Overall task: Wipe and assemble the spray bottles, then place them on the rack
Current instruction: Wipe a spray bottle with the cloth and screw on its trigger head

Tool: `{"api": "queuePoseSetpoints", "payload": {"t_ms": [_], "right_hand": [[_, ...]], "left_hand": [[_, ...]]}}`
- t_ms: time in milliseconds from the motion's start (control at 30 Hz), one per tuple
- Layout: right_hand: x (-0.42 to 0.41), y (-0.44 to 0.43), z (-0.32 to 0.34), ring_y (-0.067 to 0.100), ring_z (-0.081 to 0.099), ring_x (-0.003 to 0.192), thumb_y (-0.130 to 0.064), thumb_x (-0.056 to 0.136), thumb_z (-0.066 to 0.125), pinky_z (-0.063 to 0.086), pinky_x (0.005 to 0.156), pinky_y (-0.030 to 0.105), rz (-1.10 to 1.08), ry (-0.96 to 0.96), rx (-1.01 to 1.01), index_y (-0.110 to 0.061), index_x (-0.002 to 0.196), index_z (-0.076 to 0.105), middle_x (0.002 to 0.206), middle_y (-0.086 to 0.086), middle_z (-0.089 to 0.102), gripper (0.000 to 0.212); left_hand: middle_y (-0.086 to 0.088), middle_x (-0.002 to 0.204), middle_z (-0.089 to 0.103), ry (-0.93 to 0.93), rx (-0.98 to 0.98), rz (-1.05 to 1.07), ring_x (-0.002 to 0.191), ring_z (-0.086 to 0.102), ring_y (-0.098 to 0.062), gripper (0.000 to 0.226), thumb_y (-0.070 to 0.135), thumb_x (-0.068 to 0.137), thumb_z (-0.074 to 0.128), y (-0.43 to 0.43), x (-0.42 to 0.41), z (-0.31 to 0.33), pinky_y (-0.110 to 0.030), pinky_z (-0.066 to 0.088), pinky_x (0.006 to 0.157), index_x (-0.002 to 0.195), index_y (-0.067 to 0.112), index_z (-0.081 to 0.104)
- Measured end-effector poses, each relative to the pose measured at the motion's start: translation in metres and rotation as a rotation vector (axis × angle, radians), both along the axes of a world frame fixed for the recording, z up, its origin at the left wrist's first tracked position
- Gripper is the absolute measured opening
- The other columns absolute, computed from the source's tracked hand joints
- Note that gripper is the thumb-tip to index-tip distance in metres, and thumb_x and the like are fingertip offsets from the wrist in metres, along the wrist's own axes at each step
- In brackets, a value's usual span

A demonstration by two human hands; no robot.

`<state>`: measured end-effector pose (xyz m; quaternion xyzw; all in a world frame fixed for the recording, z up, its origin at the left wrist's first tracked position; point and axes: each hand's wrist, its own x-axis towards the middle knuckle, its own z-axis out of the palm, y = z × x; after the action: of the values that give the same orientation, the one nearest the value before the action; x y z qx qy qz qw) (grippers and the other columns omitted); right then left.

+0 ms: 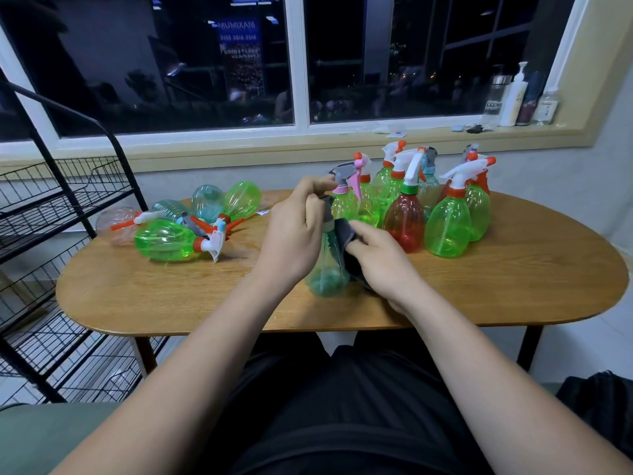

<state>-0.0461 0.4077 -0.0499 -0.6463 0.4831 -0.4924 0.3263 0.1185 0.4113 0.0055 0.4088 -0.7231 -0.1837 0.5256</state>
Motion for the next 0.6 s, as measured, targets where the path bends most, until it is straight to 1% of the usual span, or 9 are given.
{"api": "queuePoseSetpoints", "payload": {"t_ms": [100,167,200,233,267,333,400,500,600], "right_hand": [[0.001,0.002,-0.007,0.021,0.060,0.088,-0.019,0.104,0.051,0.043,0.079,0.040,0.018,-0.046,-0.037,-0.026,0.109,0.071,0.102,0.013,0.071,0.022],[0.000,0.004,-0.020,0.024,0.065,0.104,-0.023,0.104,0.050,0.049,0.093,0.044,0.027,-0.048,-0.004,-0.033,0.120,0.070,0.111,0.003,0.074,0.027],[-0.001,0.004,-0.026,0.028,0.066,0.111,-0.029,0.101,0.051,0.049,0.100,0.048,0.018,-0.037,0.028,-0.035,0.121,0.069,0.115,0.003,0.074,0.027],[-0.003,0.004,-0.031,0.031,0.065,0.113,-0.036,0.098,0.050,0.049,0.102,0.050,-0.001,-0.025,0.065,-0.037,0.119,0.069,0.116,0.006,0.073,0.028],[-0.005,0.005,-0.032,0.031,0.066,0.109,-0.041,0.095,0.050,0.050,0.098,0.049,-0.023,-0.002,0.099,-0.038,0.116,0.070,0.115,0.008,0.073,0.030],[-0.009,0.004,-0.030,0.023,0.065,0.091,-0.039,0.094,0.048,0.047,0.080,0.043,-0.032,0.031,0.158,-0.038,0.112,0.072,0.105,0.004,0.075,0.030],[-0.010,0.002,-0.022,0.020,0.059,0.078,-0.038,0.092,0.049,0.040,0.072,0.040,-0.015,0.022,0.198,-0.034,0.108,0.073,0.098,0.008,0.075,0.029],[-0.003,0.000,-0.008,0.022,0.057,0.082,-0.036,0.092,0.050,0.037,0.076,0.042,-0.016,-0.022,0.126,-0.017,0.103,0.070,0.104,0.021,0.072,0.030],[0.010,0.003,-0.002,0.023,0.054,0.083,-0.032,0.094,0.047,0.039,0.076,0.040,-0.012,-0.010,-0.002,-0.015,0.101,0.064,0.099,0.017,0.067,0.025]], "left_hand": [[0.000,0.114,0.073,-0.002,-0.029,0.024,0.110,0.068,-0.005,0.041,0.013,0.110,0.030,0.000,-0.001,0.000,-0.034,0.055,0.098,0.136,0.019,0.061],[0.001,0.111,0.074,0.020,-0.049,0.040,0.102,0.070,-0.003,0.038,0.014,0.112,0.029,0.001,-0.003,-0.002,-0.026,0.055,0.089,0.133,0.018,0.060],[0.001,0.107,0.075,0.036,-0.046,0.047,0.099,0.070,-0.002,0.036,0.014,0.113,0.029,0.001,-0.004,-0.004,-0.019,0.054,0.083,0.131,0.018,0.060],[0.001,0.104,0.075,0.054,-0.037,0.051,0.096,0.070,0.000,0.035,0.015,0.114,0.030,0.002,-0.004,-0.004,-0.013,0.051,0.079,0.129,0.017,0.061],[0.000,0.102,0.076,0.067,-0.028,0.057,0.095,0.070,0.001,0.034,0.016,0.115,0.030,0.002,-0.005,-0.005,-0.009,0.048,0.077,0.128,0.016,0.062],[-0.001,0.101,0.077,0.079,-0.019,0.069,0.094,0.070,0.001,0.034,0.018,0.116,0.031,0.002,-0.006,-0.004,-0.007,0.047,0.075,0.127,0.016,0.063],[0.002,0.099,0.077,0.089,-0.014,0.091,0.092,0.071,0.000,0.033,0.020,0.116,0.032,0.003,-0.008,-0.004,-0.009,0.049,0.074,0.125,0.016,0.064],[0.009,0.103,0.076,0.101,-0.036,0.177,0.092,0.071,0.000,0.031,0.024,0.116,0.033,0.000,-0.011,-0.005,-0.025,0.056,0.081,0.118,0.018,0.063],[0.009,0.106,0.075,0.111,-0.022,0.225,0.098,0.071,-0.007,0.028,0.025,0.115,0.033,-0.004,-0.014,-0.004,-0.037,0.055,0.088,0.114,0.019,0.061]]}}
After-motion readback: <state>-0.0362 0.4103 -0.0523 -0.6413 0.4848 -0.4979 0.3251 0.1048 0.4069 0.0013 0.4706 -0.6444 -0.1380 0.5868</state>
